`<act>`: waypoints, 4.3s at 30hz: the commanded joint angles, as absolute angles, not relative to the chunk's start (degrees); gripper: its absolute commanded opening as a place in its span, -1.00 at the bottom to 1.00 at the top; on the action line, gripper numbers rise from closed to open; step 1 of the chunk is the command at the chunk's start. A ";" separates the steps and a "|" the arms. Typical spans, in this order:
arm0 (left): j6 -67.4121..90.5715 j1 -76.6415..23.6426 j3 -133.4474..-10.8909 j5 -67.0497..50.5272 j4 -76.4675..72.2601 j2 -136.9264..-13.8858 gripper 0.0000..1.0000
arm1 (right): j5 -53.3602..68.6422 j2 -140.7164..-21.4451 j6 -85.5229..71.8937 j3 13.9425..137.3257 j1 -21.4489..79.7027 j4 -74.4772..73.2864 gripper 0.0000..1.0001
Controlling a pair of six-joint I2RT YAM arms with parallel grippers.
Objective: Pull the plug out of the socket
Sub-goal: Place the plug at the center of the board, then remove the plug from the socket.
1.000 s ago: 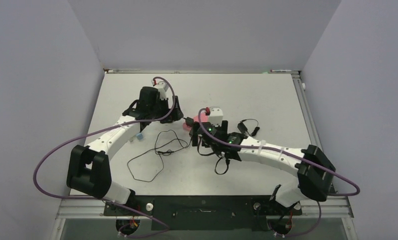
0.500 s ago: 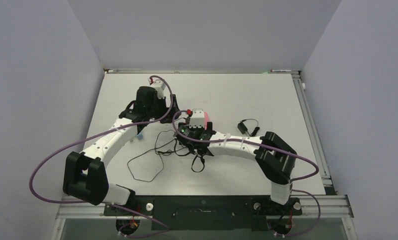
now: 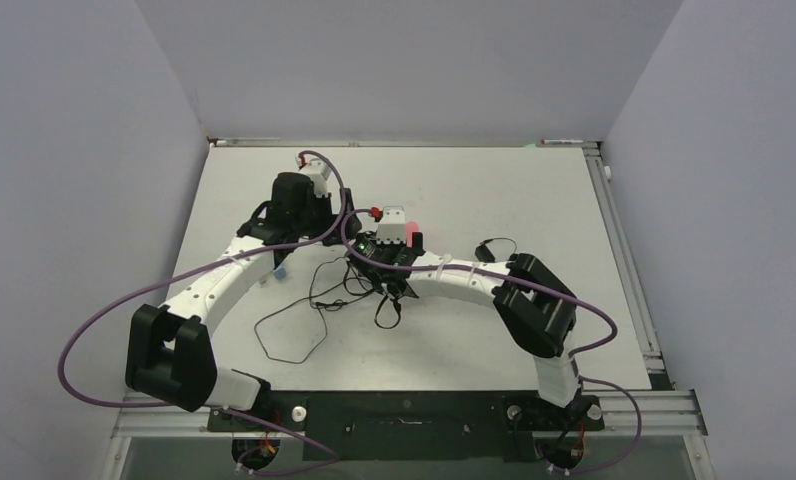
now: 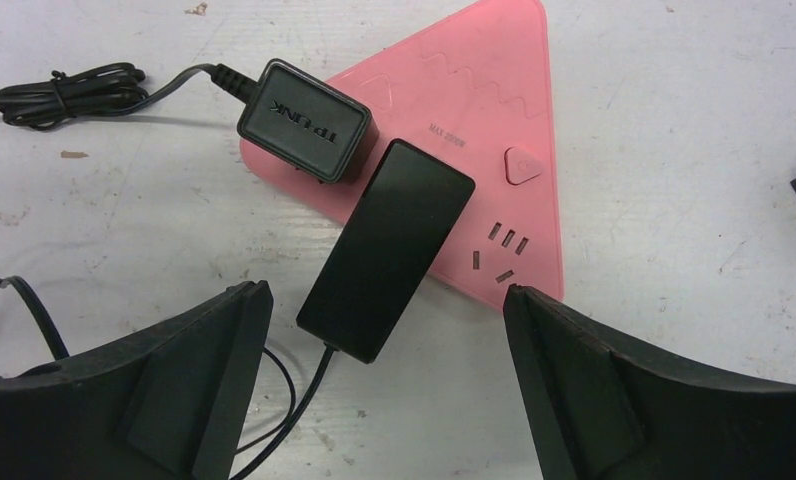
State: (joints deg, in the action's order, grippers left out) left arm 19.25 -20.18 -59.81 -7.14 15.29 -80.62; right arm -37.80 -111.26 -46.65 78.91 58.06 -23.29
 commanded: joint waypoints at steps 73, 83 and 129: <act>31.38 -19.34 -57.61 -44.02 -3.15 -85.29 0.93 | -29.45 -69.99 -8.79 35.33 60.47 27.26 -0.89; 36.44 -19.34 -54.58 -49.28 -12.63 -83.72 0.93 | -29.97 -65.13 -8.54 35.12 62.00 27.74 -0.89; 36.39 -22.15 -54.76 -52.21 -14.09 -86.43 -1.00 | -20.37 -65.36 -13.08 39.94 55.88 18.67 -0.89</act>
